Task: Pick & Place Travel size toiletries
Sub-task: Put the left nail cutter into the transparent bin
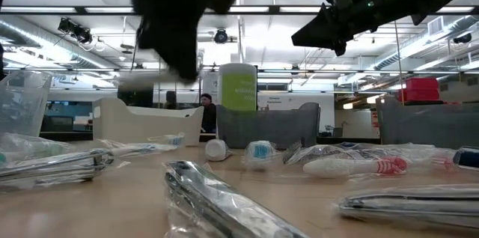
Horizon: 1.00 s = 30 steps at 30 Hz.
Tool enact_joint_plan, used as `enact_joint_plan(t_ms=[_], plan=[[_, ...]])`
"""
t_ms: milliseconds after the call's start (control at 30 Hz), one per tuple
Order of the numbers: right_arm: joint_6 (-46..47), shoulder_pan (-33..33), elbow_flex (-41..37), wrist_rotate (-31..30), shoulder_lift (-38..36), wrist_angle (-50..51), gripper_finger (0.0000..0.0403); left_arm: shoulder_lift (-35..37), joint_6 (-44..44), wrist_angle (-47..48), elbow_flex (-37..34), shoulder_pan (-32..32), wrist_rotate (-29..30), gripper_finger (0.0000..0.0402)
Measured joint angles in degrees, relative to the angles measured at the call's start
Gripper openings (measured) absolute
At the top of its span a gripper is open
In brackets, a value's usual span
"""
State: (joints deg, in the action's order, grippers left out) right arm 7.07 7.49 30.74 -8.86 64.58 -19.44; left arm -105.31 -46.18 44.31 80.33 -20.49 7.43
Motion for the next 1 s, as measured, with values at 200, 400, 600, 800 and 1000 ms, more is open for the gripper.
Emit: enact_joint_plan(t_ms=[200,400,600,800,1000], plan=[[1.28,0.00,0.00,0.00,0.00,0.35,0.0080,6.51,-0.20,17.98,6.71,-0.30,6.73,0.0075],[1.53,0.00,0.00,0.00,0.00,0.41,0.0082,16.29,-7.00,28.66,4.32,-3.53,8.65,0.0066],[2.60,-0.02,0.00,0.09,0.00,1.75,0.0081,22.23,-17.60,25.98,-7.29,-11.31,4.42,0.0076],[4.55,-0.02,0.00,0.04,0.02,3.78,0.0081,22.61,-27.44,20.74,-17.76,-19.77,-0.32,0.0075],[4.55,-0.02,0.00,0.02,0.00,3.85,0.0083,22.59,-36.68,13.37,-26.70,-22.38,-0.21,0.0087]])
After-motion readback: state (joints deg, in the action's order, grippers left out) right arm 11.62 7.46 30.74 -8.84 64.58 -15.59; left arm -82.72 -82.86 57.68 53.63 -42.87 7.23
